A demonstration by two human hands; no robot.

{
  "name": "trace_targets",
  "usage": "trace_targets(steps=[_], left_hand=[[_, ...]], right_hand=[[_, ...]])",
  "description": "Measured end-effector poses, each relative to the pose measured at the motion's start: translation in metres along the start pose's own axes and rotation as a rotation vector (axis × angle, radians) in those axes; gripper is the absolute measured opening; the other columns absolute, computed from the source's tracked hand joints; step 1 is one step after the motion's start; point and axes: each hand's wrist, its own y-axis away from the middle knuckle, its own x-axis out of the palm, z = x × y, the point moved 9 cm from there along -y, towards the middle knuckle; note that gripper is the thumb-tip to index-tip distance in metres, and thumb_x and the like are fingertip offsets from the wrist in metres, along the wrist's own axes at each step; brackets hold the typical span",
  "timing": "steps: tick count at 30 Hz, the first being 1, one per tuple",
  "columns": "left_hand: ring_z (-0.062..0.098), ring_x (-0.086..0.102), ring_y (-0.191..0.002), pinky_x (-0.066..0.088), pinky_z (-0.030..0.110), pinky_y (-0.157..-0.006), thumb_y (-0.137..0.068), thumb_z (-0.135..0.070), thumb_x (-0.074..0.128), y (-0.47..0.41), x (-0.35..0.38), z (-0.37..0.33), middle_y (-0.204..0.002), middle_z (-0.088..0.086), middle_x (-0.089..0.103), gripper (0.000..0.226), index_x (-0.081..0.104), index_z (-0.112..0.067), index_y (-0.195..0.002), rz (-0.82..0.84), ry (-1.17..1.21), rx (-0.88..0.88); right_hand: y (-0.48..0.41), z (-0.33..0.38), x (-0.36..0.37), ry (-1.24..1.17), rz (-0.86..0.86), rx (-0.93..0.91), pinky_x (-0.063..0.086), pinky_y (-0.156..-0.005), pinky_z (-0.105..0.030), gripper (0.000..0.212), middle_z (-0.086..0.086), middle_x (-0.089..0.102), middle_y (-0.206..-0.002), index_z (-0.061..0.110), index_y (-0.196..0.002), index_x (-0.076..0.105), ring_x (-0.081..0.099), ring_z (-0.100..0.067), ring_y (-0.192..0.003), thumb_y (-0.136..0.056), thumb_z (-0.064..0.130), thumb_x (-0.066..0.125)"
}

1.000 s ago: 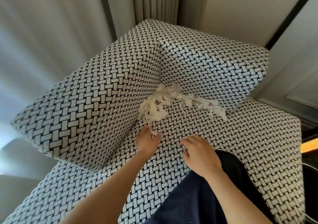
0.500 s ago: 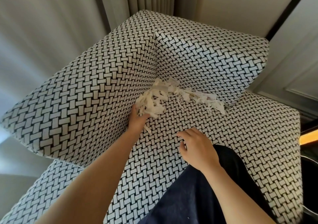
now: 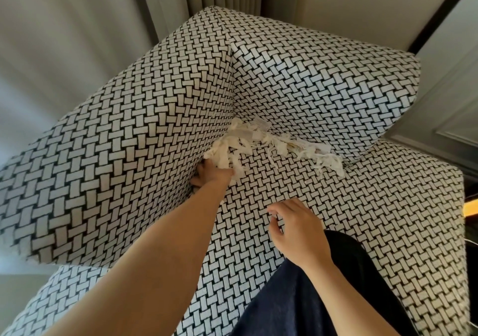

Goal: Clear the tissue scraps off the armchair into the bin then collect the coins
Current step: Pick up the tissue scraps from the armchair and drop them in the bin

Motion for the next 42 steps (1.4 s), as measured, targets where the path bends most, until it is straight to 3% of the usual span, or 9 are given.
trace_targets(steps=[6,10,13,20,24,29,34,38,42], left_hand=[[0.038,0.024,-0.128,0.022,0.049,-0.106,-0.09,-0.027,0.05,-0.006,-0.004,-0.004,-0.146,0.0,0.031,0.046,0.039,-0.026,-0.134,-0.124,-0.111,-0.026],[0.038,0.032,-0.125,0.023,0.048,-0.105,-0.089,-0.026,0.053,-0.003,-0.013,-0.004,-0.13,0.006,0.051,0.032,0.055,-0.019,-0.121,-0.234,-0.051,-0.09],[0.037,0.036,-0.124,0.026,0.047,-0.105,-0.09,-0.026,0.051,0.0,-0.017,-0.005,-0.125,0.01,0.055,0.029,0.058,-0.017,-0.117,-0.253,-0.035,-0.096],[0.033,0.033,-0.128,0.023,0.049,-0.104,-0.095,-0.022,0.042,0.019,-0.016,-0.007,-0.133,0.007,0.048,0.032,0.052,-0.022,-0.126,-0.3,-0.039,0.138],[0.031,0.038,-0.121,0.027,0.046,-0.101,-0.095,-0.017,0.045,0.035,-0.014,-0.006,-0.129,0.006,0.051,0.031,0.054,-0.02,-0.124,-0.336,-0.084,0.275],[0.027,0.041,-0.116,0.028,0.043,-0.102,-0.09,-0.014,0.054,0.059,-0.003,0.007,-0.124,0.0,0.055,0.03,0.059,-0.02,-0.119,-0.288,-0.039,0.449],[0.024,0.048,-0.109,0.037,0.039,-0.094,-0.082,-0.002,0.06,0.081,0.005,0.02,-0.117,-0.001,0.059,0.045,0.06,-0.023,-0.122,-0.212,-0.009,0.649],[0.021,0.047,-0.11,0.032,0.033,-0.096,-0.076,0.003,0.065,0.099,0.005,0.03,-0.117,-0.006,0.058,0.051,0.062,-0.023,-0.12,-0.155,-0.003,0.768],[0.023,0.043,-0.12,0.031,0.038,-0.102,-0.075,0.001,0.068,0.109,0.005,0.04,-0.126,-0.01,0.053,0.057,0.059,-0.027,-0.124,-0.08,-0.03,0.84]], right_hand=[[-0.002,-0.005,0.005,-0.031,0.019,0.041,0.054,-0.065,-0.022,0.012,0.01,0.068,-0.082,0.018,-0.087,0.069,0.063,-0.008,-0.079,-0.075,0.016,0.067],[-0.002,-0.005,0.003,-0.047,-0.002,0.051,0.051,-0.065,-0.017,0.018,0.012,0.067,-0.079,0.019,-0.085,0.069,0.062,-0.004,-0.076,-0.078,0.024,0.053],[-0.002,-0.005,0.0,-0.049,-0.025,0.059,0.049,-0.063,-0.015,0.023,0.013,0.067,-0.077,0.02,-0.084,0.069,0.061,-0.003,-0.074,-0.08,0.027,0.048],[-0.003,-0.005,0.003,-0.046,-0.024,0.061,0.053,-0.059,-0.021,0.027,0.012,0.066,-0.075,0.019,-0.082,0.069,0.061,-0.005,-0.071,-0.081,0.029,0.044],[-0.003,-0.007,0.002,-0.058,-0.045,0.063,0.053,-0.058,-0.021,0.01,0.01,0.066,-0.075,0.018,-0.083,0.07,0.061,-0.006,-0.071,-0.077,0.017,0.062],[-0.002,-0.006,0.0,-0.04,-0.068,0.05,0.054,-0.057,-0.024,0.01,0.008,0.067,-0.075,0.016,-0.081,0.069,0.062,-0.009,-0.072,-0.073,0.01,0.069],[0.0,-0.006,0.002,-0.011,-0.027,0.047,0.055,-0.062,-0.028,0.019,0.006,0.066,-0.083,0.015,-0.096,0.067,0.061,-0.012,-0.08,-0.077,0.016,0.065],[-0.001,-0.006,0.001,0.023,-0.012,0.056,0.055,-0.067,-0.031,0.035,0.001,0.065,-0.095,0.015,-0.11,0.063,0.059,-0.017,-0.092,-0.075,0.017,0.067],[0.0,-0.004,0.011,0.133,0.108,0.036,0.051,-0.09,-0.037,0.052,-0.003,0.054,-0.127,0.026,-0.129,0.051,0.049,-0.024,-0.118,-0.079,0.025,0.064]])
